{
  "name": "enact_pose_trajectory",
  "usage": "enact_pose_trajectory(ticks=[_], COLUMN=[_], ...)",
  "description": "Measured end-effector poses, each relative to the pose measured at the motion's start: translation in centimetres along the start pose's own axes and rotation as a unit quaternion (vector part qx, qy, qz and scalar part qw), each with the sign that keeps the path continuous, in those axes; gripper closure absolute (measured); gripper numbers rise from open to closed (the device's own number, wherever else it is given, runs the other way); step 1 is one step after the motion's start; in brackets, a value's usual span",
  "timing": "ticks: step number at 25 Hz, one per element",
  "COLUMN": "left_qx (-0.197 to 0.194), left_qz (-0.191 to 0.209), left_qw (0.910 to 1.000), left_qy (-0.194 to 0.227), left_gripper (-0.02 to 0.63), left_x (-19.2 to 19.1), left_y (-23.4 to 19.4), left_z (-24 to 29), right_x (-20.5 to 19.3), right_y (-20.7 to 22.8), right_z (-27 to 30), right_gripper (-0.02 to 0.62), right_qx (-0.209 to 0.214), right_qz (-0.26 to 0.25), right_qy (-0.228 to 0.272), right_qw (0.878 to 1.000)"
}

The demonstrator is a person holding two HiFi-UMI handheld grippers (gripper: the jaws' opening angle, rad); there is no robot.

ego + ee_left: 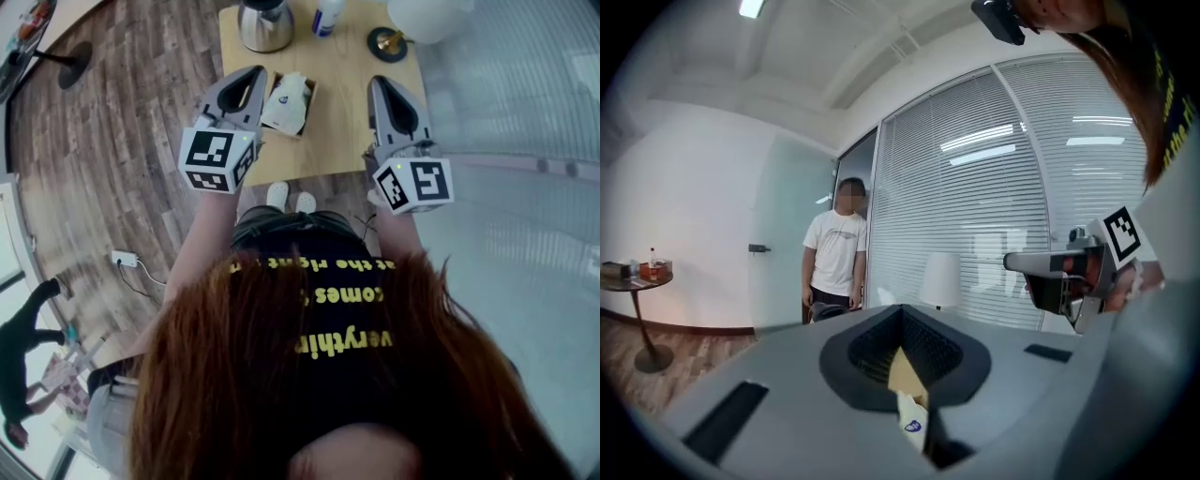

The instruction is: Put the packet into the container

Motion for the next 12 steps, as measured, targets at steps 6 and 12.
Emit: enact_pose_trajectory(ticks=[6,12], left_qx=[0.010,0.025], left_qz=[0.012,0.027], left_qw=[0.9994,0.9987], left_qy=[0.032,0.034], left_gripper=[0.607,0.607], left_x=[1.1,1.5], left_y=[0.4,0.6], left_z=[-0.9,-1.2], right_x=[-0.3,-0.8], right_y=[0.1,0.3], right_z=[-0.5,-0.9], right_gripper=[0.578,0.580], right_qx=[0.000,-0.004], right_qz=[0.006,0.014], right_qy=[0.015,0.008], right_qw=[1.000,1.000])
Point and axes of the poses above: the fingertips, and each gripper's own axes: z forward along the fingers, y to its right, x out of its top, the point moved 10 cm from there along -z, backward along the fingers, and after that the axes turned 13 degrees about z, right-handed, at the moved point
